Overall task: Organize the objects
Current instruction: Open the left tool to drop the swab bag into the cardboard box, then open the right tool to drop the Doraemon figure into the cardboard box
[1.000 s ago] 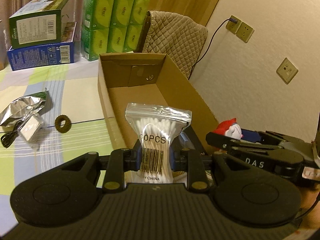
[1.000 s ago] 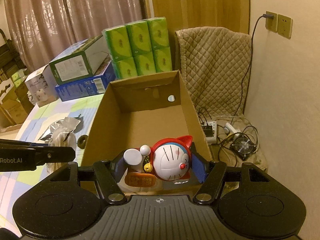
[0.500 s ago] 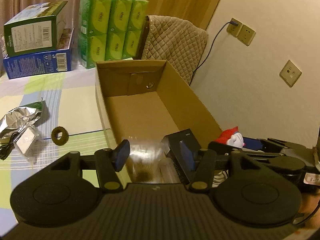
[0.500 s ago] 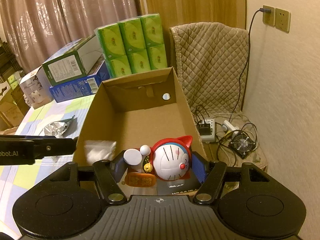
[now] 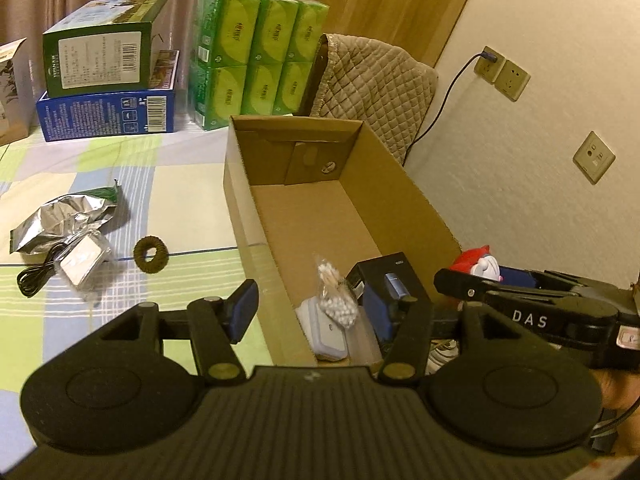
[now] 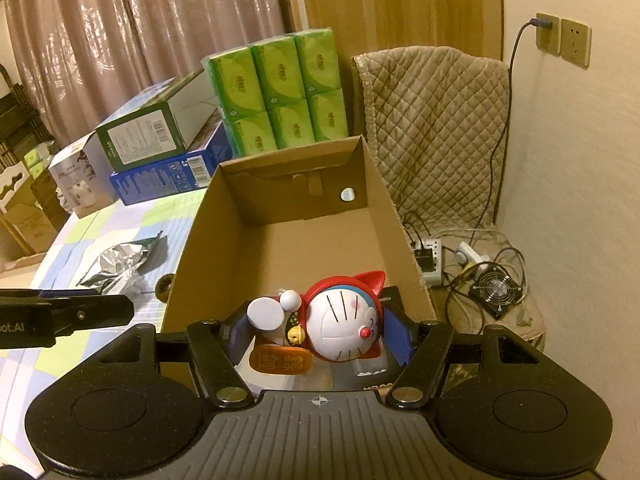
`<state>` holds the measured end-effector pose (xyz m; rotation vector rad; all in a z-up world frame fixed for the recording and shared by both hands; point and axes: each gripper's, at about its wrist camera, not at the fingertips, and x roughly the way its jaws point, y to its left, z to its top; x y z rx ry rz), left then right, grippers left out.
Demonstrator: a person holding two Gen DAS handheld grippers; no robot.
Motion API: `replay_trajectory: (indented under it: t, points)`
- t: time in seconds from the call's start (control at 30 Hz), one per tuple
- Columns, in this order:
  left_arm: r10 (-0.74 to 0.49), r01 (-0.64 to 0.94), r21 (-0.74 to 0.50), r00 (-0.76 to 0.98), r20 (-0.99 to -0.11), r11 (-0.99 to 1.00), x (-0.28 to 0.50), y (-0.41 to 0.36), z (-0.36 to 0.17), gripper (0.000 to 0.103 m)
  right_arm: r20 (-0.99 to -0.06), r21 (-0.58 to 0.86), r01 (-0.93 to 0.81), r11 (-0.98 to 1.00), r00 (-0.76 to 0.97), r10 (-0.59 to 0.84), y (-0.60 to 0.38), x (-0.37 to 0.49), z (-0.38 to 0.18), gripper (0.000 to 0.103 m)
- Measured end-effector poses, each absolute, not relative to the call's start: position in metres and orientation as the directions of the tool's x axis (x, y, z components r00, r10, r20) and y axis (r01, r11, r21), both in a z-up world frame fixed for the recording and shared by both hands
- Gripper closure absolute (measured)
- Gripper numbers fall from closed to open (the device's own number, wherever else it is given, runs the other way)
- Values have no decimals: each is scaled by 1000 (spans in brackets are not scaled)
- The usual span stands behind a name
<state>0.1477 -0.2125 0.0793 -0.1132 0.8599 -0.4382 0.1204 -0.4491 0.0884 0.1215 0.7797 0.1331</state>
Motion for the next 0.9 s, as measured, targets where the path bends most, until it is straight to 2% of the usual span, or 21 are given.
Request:
replay_trajectory:
  t: [0.73, 0.9]
  points:
    - [-350, 284, -221, 572, -742, 933, 146, -194, 68, 37, -744, 168, -50, 985, 648, 160, -443, 141, 55, 39]
    - [-345, 283, -215, 571, -745, 935, 145, -193, 69, 37, -707, 194, -24, 981, 690, 156, -449, 137, 62, 25]
